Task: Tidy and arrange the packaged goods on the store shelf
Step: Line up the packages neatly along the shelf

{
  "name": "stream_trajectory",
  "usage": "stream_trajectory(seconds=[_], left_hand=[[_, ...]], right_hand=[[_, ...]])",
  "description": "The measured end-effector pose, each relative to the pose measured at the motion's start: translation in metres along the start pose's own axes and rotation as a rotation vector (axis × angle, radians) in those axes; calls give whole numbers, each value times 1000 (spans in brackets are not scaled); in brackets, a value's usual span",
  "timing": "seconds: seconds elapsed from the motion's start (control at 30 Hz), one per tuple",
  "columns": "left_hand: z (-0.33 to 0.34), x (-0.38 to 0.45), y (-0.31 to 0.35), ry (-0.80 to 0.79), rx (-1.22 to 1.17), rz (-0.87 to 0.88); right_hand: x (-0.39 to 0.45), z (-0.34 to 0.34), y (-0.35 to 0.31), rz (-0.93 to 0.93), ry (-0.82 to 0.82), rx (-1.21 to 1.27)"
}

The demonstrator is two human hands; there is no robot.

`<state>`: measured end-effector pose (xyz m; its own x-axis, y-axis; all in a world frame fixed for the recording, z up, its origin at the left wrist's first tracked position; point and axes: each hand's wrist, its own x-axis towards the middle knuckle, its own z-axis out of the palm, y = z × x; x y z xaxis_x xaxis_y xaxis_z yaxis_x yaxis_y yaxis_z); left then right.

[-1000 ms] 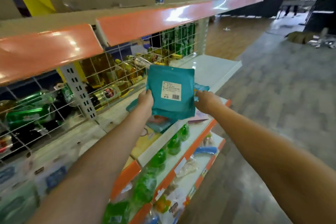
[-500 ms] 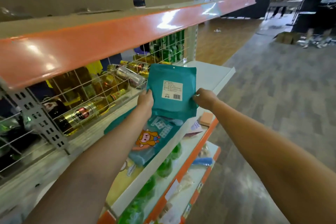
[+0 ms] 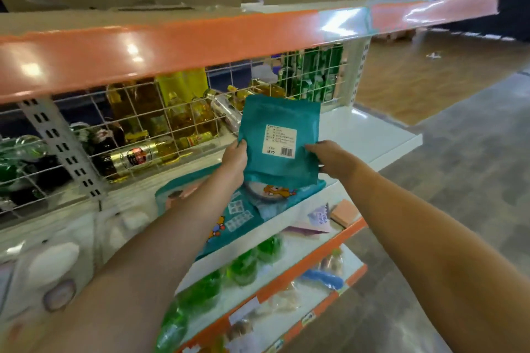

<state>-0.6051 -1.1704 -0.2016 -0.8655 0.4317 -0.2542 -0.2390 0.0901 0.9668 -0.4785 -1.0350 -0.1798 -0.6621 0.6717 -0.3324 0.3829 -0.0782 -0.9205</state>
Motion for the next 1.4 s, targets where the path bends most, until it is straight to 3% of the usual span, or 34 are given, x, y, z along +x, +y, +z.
stream_trajectory(seconds=[0.5,0.7,0.83,1.4], left_hand=[[-11,-10,-15,77,187,49],[-43,-1,-22,168,501,133],[-62,-5,-25,138,777,254],[-76,-11,-48,172,1161,437]], right_hand=[[36,0,5,47,-77,167],[45,2,4,69,-55,10],[50,8,8,67,-33,-133],[78,19,39,-49,-1,-531]])
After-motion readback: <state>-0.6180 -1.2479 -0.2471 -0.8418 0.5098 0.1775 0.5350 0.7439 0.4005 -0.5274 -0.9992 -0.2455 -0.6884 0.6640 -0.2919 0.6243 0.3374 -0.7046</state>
